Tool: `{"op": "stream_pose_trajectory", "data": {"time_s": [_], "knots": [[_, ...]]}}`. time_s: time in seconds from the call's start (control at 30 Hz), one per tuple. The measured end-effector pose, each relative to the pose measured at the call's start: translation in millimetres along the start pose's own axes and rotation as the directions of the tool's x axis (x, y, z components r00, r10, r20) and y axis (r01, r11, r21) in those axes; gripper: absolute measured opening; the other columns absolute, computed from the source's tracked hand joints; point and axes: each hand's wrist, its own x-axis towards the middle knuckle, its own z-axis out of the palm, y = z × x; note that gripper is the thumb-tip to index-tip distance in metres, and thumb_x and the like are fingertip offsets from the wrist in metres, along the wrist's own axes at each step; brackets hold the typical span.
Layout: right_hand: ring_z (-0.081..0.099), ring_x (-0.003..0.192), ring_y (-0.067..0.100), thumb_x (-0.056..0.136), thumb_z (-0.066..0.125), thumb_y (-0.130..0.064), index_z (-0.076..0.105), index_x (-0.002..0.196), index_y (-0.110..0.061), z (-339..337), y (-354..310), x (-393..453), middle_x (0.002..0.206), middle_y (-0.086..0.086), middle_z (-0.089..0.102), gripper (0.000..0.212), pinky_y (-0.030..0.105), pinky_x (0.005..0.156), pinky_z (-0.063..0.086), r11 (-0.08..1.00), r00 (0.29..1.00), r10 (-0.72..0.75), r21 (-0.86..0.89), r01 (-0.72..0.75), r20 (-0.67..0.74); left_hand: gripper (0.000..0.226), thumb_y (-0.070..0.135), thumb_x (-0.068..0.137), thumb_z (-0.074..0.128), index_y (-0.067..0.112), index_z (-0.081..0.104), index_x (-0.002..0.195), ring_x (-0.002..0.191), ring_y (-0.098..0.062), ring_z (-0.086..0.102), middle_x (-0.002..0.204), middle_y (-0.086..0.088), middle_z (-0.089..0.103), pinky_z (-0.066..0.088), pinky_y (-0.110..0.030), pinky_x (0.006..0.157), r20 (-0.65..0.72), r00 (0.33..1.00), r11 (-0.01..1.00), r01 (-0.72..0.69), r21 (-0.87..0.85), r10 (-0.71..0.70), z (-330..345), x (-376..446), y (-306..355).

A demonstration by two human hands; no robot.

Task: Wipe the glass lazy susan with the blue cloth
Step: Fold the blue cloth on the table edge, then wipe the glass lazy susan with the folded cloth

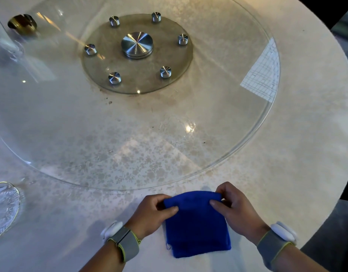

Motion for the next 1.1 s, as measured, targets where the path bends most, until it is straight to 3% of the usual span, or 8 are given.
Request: {"op": "stream_pose_trajectory", "data": {"time_s": [0.1, 0.23, 0.3, 0.47, 0.57, 0.7, 0.83, 1.1], "knots": [[0.068, 0.072, 0.018, 0.089, 0.067, -0.009, 0.066, 0.098, -0.025, 2.9, -5.3, -9.1, 0.082, -0.001, 0.074, 0.018, 0.027, 0.062, 0.054, 0.982, 0.998, 0.056, 0.179, -0.059, 0.023, 0.011, 0.023, 0.087, 0.068, 0.013, 0.072, 0.089, 0.086, -0.02, 0.07, 0.09, -0.008, 0.075, 0.053, -0.036, 0.081, 0.01, 1.0, 0.999, 0.023, -0.037, -0.022, 4.1, -2.7, -0.5], [0.067, 0.07, 0.015, 0.089, 0.066, -0.004, 0.072, 0.092, -0.018, 3.6, -16.8, -18.3, 0.079, 0.001, 0.074, 0.016, 0.024, 0.063, 0.05, 0.966, 0.999, 0.047, 0.253, -0.05, 0.018, 0.017, 0.036, 0.081, 0.064, 0.019, 0.065, 0.08, 0.075, -0.015, 0.061, 0.077, -0.003, 0.067, 0.047, -0.038, 0.074, 0.017, 1.0, 0.998, -0.003, -0.065, 0.004, 1.5, -10.4, 3.1], [0.064, 0.067, 0.014, 0.089, 0.066, -0.002, 0.072, 0.09, -0.016, 2.2, -22.0, -20.0, 0.075, 0.001, 0.073, 0.015, 0.025, 0.061, 0.049, 0.958, 0.999, 0.047, 0.283, -0.047, 0.006, 0.019, 0.038, 0.08, 0.063, 0.019, 0.066, 0.082, 0.08, -0.02, 0.064, 0.083, -0.009, 0.069, 0.05, -0.043, 0.077, 0.017, 0.999, 0.998, -0.032, -0.056, 0.033, -2.8, -13.2, 8.4], [0.063, 0.069, 0.018, 0.088, 0.066, -0.001, 0.071, 0.091, -0.013, 3.3, -36.4, -14.9, 0.074, 0.003, 0.071, 0.013, 0.034, 0.063, 0.051, 0.941, 0.998, 0.024, 0.338, -0.006, -0.05, 0.016, 0.025, 0.089, 0.064, 0.01, 0.067, 0.095, 0.095, -0.031, 0.067, 0.098, -0.014, 0.072, 0.05, -0.055, 0.089, 0.015, 0.993, 0.989, -0.117, -0.094, 0.119, -21.7, -12.0, 30.9], [0.06, 0.071, 0.022, 0.088, 0.066, 0.001, 0.07, 0.092, -0.011, 1.2, -44.4, -6.3, 0.075, 0.008, 0.069, 0.013, 0.039, 0.064, 0.05, 0.922, 0.994, 0.009, 0.385, 0.034, -0.111, 0.011, 0.024, 0.09, 0.063, 0.016, 0.068, 0.095, 0.096, -0.029, 0.068, 0.1, -0.01, 0.073, 0.051, -0.058, 0.089, -0.006, 0.988, 0.982, -0.153, -0.107, 0.153, -29.4, -5.5, 46.1], [0.063, 0.073, 0.025, 0.089, 0.065, 0.001, 0.071, 0.091, -0.015, -3.2, -55.1, 11.6, 0.081, 0.005, 0.07, 0.017, 0.047, 0.071, 0.054, 0.92, 0.989, 0.008, 0.388, 0.051, -0.15, 0.011, 0.019, 0.091, 0.063, 0.021, 0.07, 0.1, 0.098, -0.021, 0.07, 0.104, -0.001, 0.075, 0.053, -0.052, 0.091, -0.056, 0.984, 0.974, -0.177, -0.139, 0.17, -33.4, 11.2, 65.2], [0.065, 0.079, 0.025, 0.088, 0.06, 0.004, 0.073, 0.093, -0.018, -18.2, -65.1, 41.3, 0.092, 0.009, 0.068, 0.026, 0.043, 0.072, 0.056, 0.904, 0.988, 0.039, 0.426, 0.027, -0.146, 0.015, 0.019, 0.09, 0.064, 0.017, 0.069, 0.104, 0.097, -0.024, 0.07, 0.105, -0.005, 0.075, 0.054, -0.053, 0.091, -0.142, 0.976, 0.968, -0.189, -0.164, 0.167, -34.7, 39.5, 83.0], [0.066, 0.071, 0.024, 0.088, 0.064, -0.008, 0.069, 0.095, -0.026, -25.2, -85.9, 92.7, 0.09, 0.003, 0.068, 0.02, 0.05, 0.072, 0.058, 0.972, 0.988, -0.032, 0.226, 0.066, -0.151, 0.008, 0.022, 0.089, 0.066, 0.023, 0.069, 0.096, 0.094, -0.025, 0.07, 0.1, -0.004, 0.075, 0.055, -0.052, 0.088, -0.302, 0.945, 0.979, -0.17, -0.113, 0.129, -45.9, 81.3, 96.9]]}}
